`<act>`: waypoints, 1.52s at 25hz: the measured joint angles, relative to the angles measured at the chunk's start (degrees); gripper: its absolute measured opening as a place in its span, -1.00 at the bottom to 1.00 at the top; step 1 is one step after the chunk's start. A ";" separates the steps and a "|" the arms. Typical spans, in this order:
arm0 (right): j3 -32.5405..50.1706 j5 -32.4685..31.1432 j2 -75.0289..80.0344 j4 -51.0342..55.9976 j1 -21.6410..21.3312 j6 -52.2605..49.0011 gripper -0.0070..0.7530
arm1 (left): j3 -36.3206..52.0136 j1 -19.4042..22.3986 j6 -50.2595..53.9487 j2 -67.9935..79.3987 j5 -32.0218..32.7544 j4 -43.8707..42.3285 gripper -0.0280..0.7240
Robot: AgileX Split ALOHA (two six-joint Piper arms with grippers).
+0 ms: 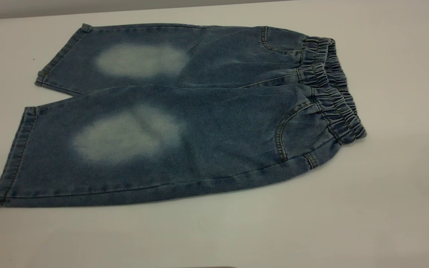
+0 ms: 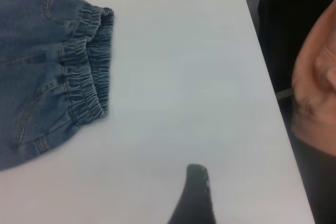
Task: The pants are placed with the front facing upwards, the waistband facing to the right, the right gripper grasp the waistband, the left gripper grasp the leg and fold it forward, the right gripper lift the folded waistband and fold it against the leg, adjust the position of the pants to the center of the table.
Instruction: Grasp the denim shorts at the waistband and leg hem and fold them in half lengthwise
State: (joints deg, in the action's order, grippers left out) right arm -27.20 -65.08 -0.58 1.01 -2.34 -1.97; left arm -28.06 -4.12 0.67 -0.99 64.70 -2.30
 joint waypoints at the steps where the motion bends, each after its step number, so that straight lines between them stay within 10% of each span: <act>1: 0.00 0.00 0.00 0.00 0.00 0.00 0.46 | 0.00 0.00 0.00 0.00 0.00 0.00 0.54; 38: 0.00 0.00 0.00 1.14 0.00 -0.29 0.46 | 0.00 0.00 0.00 0.00 0.00 -0.47 0.54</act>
State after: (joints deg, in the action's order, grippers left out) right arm -27.20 -65.08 -0.58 2.15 -2.34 -2.26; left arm -28.06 -4.12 0.67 -0.99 64.70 -2.77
